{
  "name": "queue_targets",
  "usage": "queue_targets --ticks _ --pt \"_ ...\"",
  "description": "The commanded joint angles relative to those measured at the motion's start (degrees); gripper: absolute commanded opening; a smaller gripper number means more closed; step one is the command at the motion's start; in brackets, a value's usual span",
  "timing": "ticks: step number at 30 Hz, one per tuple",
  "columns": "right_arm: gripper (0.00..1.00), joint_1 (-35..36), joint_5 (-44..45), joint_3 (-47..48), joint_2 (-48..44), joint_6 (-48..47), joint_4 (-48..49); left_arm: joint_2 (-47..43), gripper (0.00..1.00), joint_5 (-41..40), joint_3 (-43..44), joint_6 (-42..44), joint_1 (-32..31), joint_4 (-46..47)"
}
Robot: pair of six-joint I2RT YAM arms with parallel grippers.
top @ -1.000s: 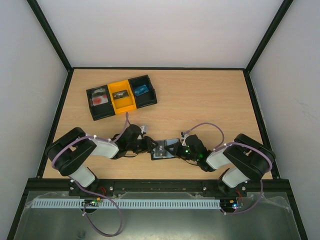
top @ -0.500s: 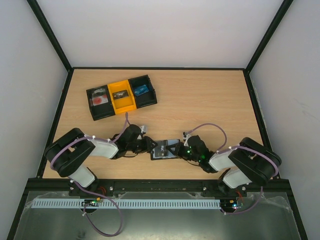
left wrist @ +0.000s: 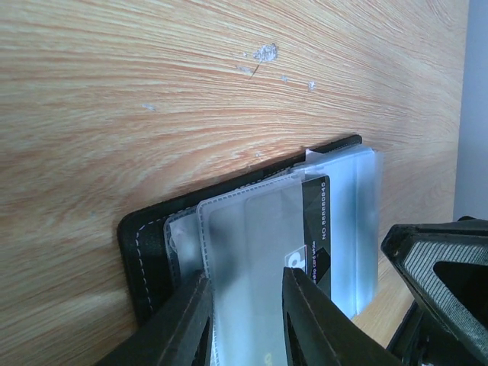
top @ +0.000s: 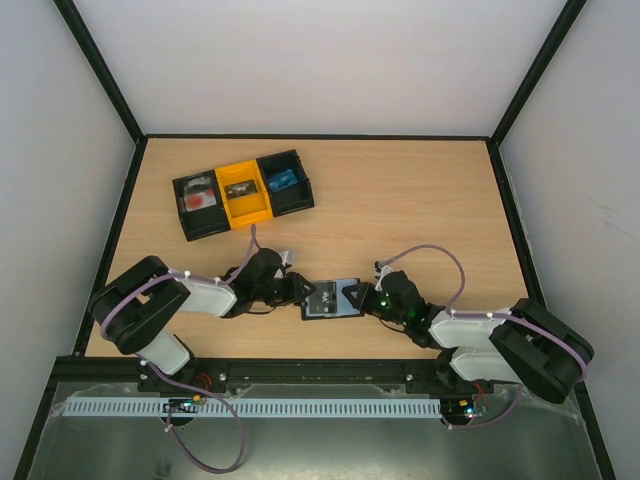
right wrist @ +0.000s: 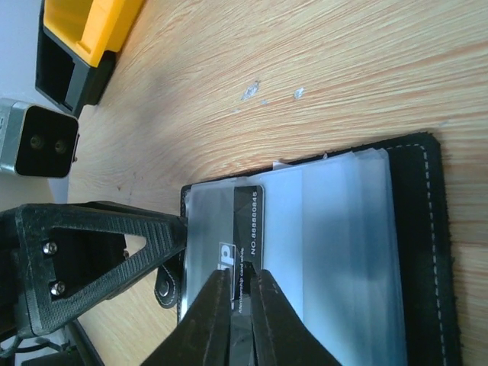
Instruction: Take the credit cards out of the card holder
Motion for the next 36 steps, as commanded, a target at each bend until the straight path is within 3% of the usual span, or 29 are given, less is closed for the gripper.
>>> queue_targets --ticks 1,5,11,22,29,36 --pt "0.13 -0.6 -3.7 -0.2 -0.3 -0.9 1.3 1.4 0.29 -1.6 -0.4 0.8 0.7 -5.6" --pt "0.2 -2.1 -11.4 -1.0 0.5 1.8 7.0 0.2 0.29 -1.7 -0.3 0.9 0.7 -6.5" --pt "0.2 -3.6 -20.6 -2.0 4.4 6.3 17.8 -1.8 0.29 -1.8 -0.2 0.9 0.7 -7.3" --pt "0.2 -3.7 -21.7 -3.0 9.0 8.3 24.9 -4.8 0.29 -0.8 -0.4 0.3 0.8 -7.7" --pt "0.2 -3.7 -17.2 -1.0 9.6 4.0 16.4 -8.5 0.32 -1.1 0.1 -0.1 0.7 -9.4" --pt "0.2 -3.7 -12.0 2.8 8.7 -2.6 6.0 -7.3 0.18 -0.6 0.6 -0.1 0.7 -7.7"
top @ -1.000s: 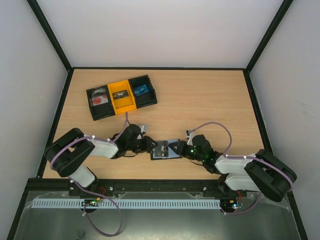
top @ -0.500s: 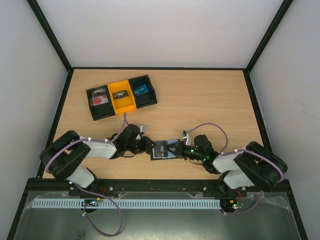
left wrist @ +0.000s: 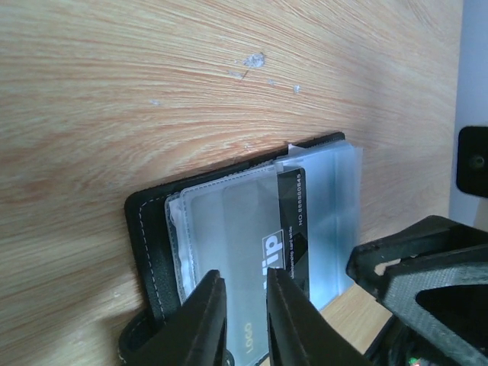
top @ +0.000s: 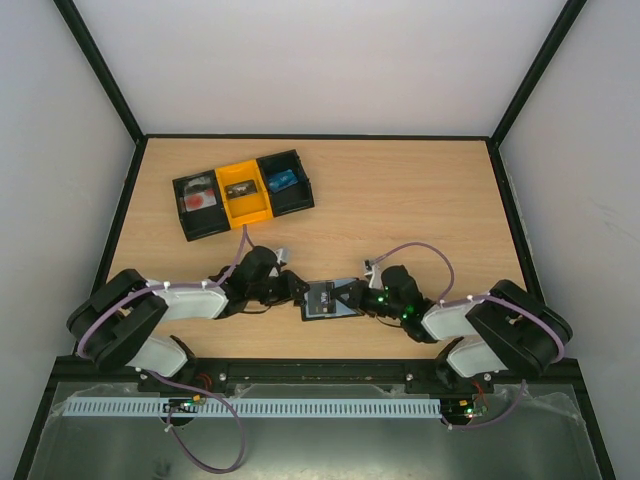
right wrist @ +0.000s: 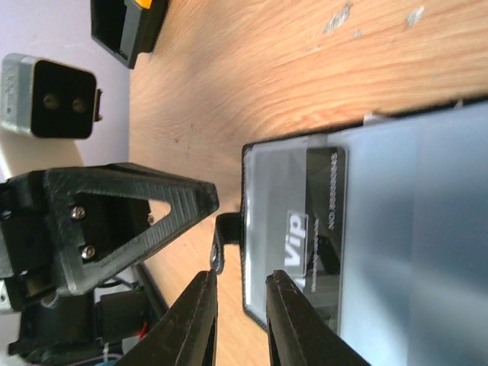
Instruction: Take the credit cards out of the card holder
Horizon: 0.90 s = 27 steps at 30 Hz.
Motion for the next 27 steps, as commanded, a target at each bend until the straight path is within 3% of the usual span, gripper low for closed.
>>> queue_targets --ticks 1,7,27 --pt "0.2 -0.4 5.1 2.6 -0.4 -5.9 -7.7 0.9 0.15 -0.3 0.4 0.2 0.2 0.7" --pt "0.23 -0.5 7.6 4.7 1.4 -8.4 -10.8 5.6 0.03 -0.2 0.3 1.3 0.3 3.8" --pt "0.23 -0.6 2.8 5.1 13.0 -4.8 -0.8 7.6 0.03 -1.8 -3.5 1.2 0.4 5.1"
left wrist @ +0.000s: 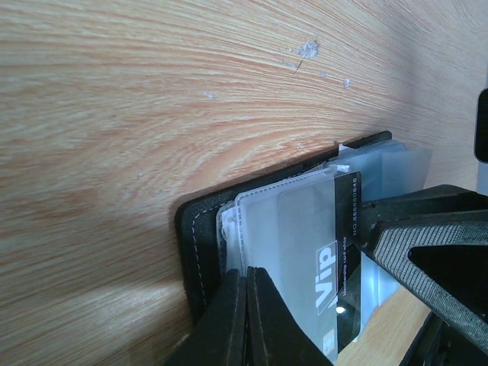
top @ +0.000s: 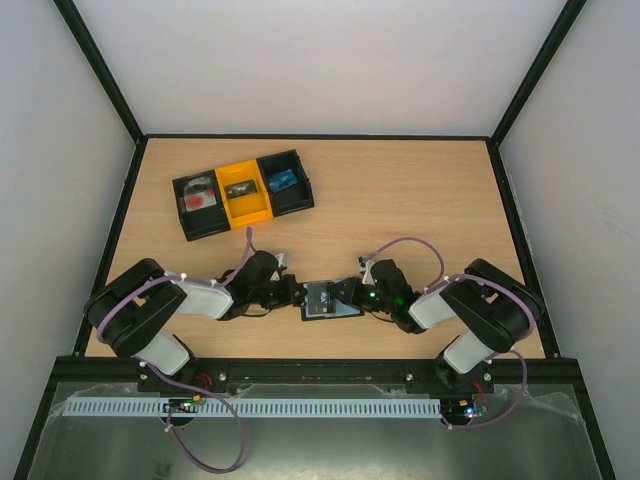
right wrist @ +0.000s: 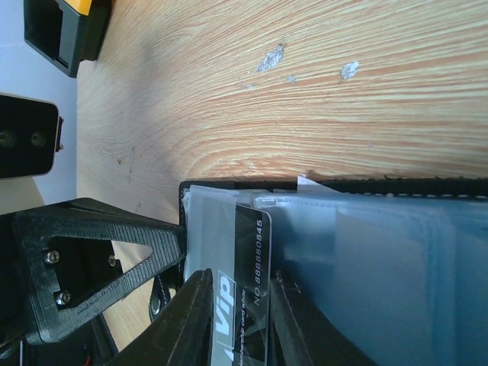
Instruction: Take the credit cards out of the card holder
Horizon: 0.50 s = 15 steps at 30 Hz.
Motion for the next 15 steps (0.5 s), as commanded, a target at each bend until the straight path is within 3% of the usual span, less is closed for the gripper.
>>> queue_targets --ticks 1,5,9,15 --pt "0.22 -0.2 -0.7 -0.3 2.8 1.3 1.2 1.3 0.03 -1.2 -1.6 0.2 0.3 -1.5" --pt "0.17 -0.2 -1.4 -0.3 3.7 2.3 2.9 1.4 0.03 -1.3 -1.7 0.2 0.3 -1.4" --pt "0.03 -0.2 -1.0 -0.8 3.2 2.6 3.5 1.2 0.03 -1.3 -2.0 0.2 0.3 -1.4" --pt "0.02 -0.5 0.8 -2.1 1.2 2.8 2.7 0.3 0.03 -1.9 -2.3 0.2 0.4 -2.0"
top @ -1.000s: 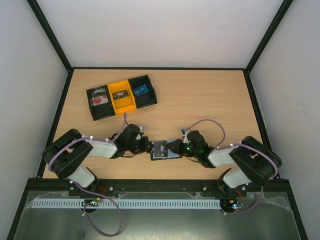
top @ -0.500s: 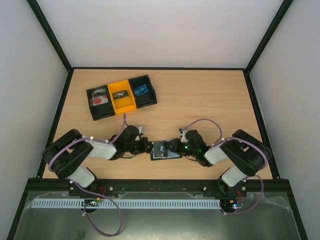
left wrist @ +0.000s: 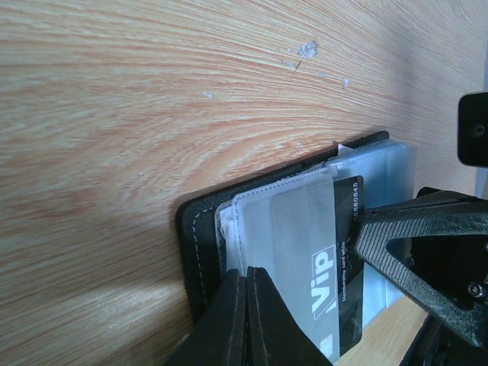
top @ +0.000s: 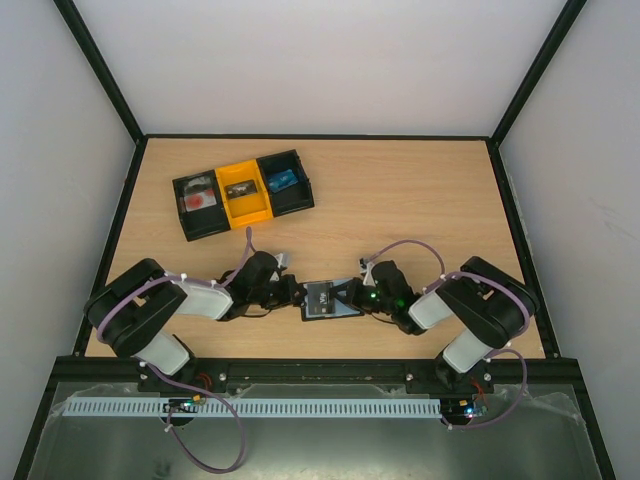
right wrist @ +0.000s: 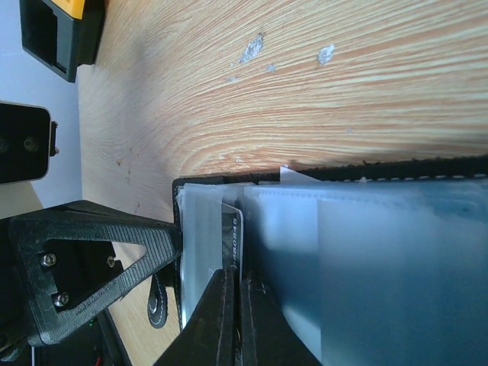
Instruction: Take the credit cards out of the card holder
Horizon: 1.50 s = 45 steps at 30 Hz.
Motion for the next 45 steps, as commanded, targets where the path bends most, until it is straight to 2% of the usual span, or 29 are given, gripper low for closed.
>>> queue_targets --ticks 1,8,12,21,25,29,32,37,45 --pt "0.02 -0.4 2.0 -1.6 -1.4 0.0 -1.1 0.1 0.03 -1.9 -1.8 0.3 0.4 -3.1" --pt "0.02 -1.3 3.3 -3.9 -3.7 0.7 -1.2 0.0 0.03 -1.8 -2.7 0.2 0.7 -2.0" --pt "0.02 -1.6 5.8 -4.0 -8.2 -0.2 -6.3 -0.8 0.03 -2.2 -2.7 0.1 0.7 -2.4" --pt "0.02 -1.7 17.8 -4.1 -29.5 -0.6 -23.3 -1.5 0.05 -1.8 -2.2 0.2 0.8 -2.9" --pt "0.02 -1.7 22.1 -3.7 -38.1 0.5 -27.3 -3.7 0.21 -0.9 -1.7 -0.8 0.8 -2.9" --pt "0.02 -1.7 24.9 -4.3 -44.5 4.7 -27.3 -8.0 0.51 1.5 -1.2 -2.8 0.5 -1.5" --pt "0.02 -1.7 26.1 -4.5 -47.6 8.4 -25.7 -12.8 0.63 1.5 -1.0 -4.3 -0.3 -1.1" --pt "0.02 -1.7 27.2 -4.7 -49.5 14.6 -20.0 -16.3 0.72 5.6 -1.6 -7.6 -0.5 6.1" --pt "0.02 -1.7 26.9 -4.6 -44.4 22.5 -9.3 -14.3 0.73 6.5 -2.6 -14.4 -2.1 23.3"
